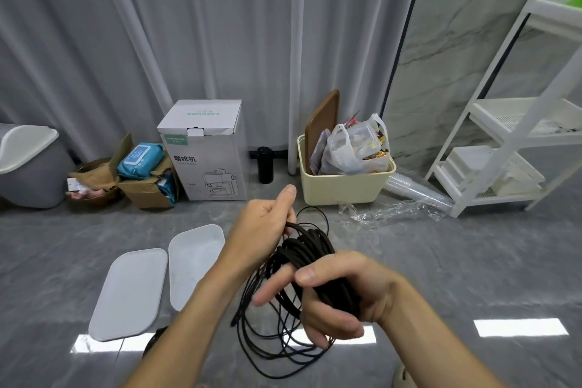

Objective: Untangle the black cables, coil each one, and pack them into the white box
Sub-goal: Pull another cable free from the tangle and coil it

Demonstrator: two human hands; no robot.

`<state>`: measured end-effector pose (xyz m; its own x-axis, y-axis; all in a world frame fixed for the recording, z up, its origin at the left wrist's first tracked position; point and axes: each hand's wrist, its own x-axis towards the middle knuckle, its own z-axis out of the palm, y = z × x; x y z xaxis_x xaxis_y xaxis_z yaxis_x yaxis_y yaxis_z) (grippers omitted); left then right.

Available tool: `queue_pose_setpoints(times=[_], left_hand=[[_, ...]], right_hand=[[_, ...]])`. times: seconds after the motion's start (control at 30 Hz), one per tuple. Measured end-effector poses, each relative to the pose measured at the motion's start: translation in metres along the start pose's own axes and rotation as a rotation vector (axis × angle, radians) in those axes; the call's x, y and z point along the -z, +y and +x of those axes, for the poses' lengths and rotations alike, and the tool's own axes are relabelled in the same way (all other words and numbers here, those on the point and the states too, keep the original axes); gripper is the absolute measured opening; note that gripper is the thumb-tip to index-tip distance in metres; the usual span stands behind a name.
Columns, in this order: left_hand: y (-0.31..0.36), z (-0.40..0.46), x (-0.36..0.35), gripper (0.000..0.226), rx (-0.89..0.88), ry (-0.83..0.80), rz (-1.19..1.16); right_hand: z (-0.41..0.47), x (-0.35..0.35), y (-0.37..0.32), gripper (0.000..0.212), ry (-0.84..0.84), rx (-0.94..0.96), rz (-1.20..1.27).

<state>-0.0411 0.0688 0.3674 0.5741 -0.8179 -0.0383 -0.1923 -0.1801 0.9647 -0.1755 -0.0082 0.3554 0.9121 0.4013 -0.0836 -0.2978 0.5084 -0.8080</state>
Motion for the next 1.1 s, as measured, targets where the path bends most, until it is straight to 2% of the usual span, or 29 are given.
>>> queue_pose_setpoints(times=[0.17,0.27,0.3,0.5,0.6,0.73,0.83,0.9,1.03,1.1], left_hand=[[-0.012,0.001,-0.003,0.054,0.137,-0.037,-0.056],[-0.015,-0.002,-0.012,0.057,0.349,-0.073,-0.145],[-0.017,-0.004,-0.014,0.057,0.365,-0.101,-0.149],[-0.023,-0.007,-0.018,0.048,0.282,-0.246,-0.386],[-0.026,-0.006,-0.025,0.044,0.272,-0.271,-0.401],[-0.037,-0.007,-0.03,0.058,0.331,-0.314,-0.37],[-0.039,-0.006,-0.034,0.074,0.462,-0.37,-0.333],[-0.039,-0.007,-0.034,0.076,0.483,-0.395,-0.247],[-0.028,-0.011,-0.032,0.071,0.447,-0.378,-0.04],[-0.022,-0.01,-0.033,0.066,0.348,-0.349,0.131]], right_hand=[[0.001,0.002,0.007,0.045,0.167,0.306,0.088],[0.003,0.006,0.009,0.045,0.195,0.435,0.209],[0.004,0.006,0.009,0.045,0.183,0.458,0.247],[0.007,0.005,0.005,0.05,0.136,0.573,0.466],[0.006,0.009,0.003,0.054,0.152,0.603,0.528],[0.002,0.012,-0.008,0.056,0.329,0.69,0.546],[-0.004,0.012,-0.018,0.053,0.619,0.794,0.458],[-0.007,0.015,-0.022,0.053,0.742,0.823,0.385],[-0.015,0.026,-0.023,0.052,0.966,0.761,0.206],[-0.017,0.03,-0.021,0.055,1.033,0.714,0.126]])
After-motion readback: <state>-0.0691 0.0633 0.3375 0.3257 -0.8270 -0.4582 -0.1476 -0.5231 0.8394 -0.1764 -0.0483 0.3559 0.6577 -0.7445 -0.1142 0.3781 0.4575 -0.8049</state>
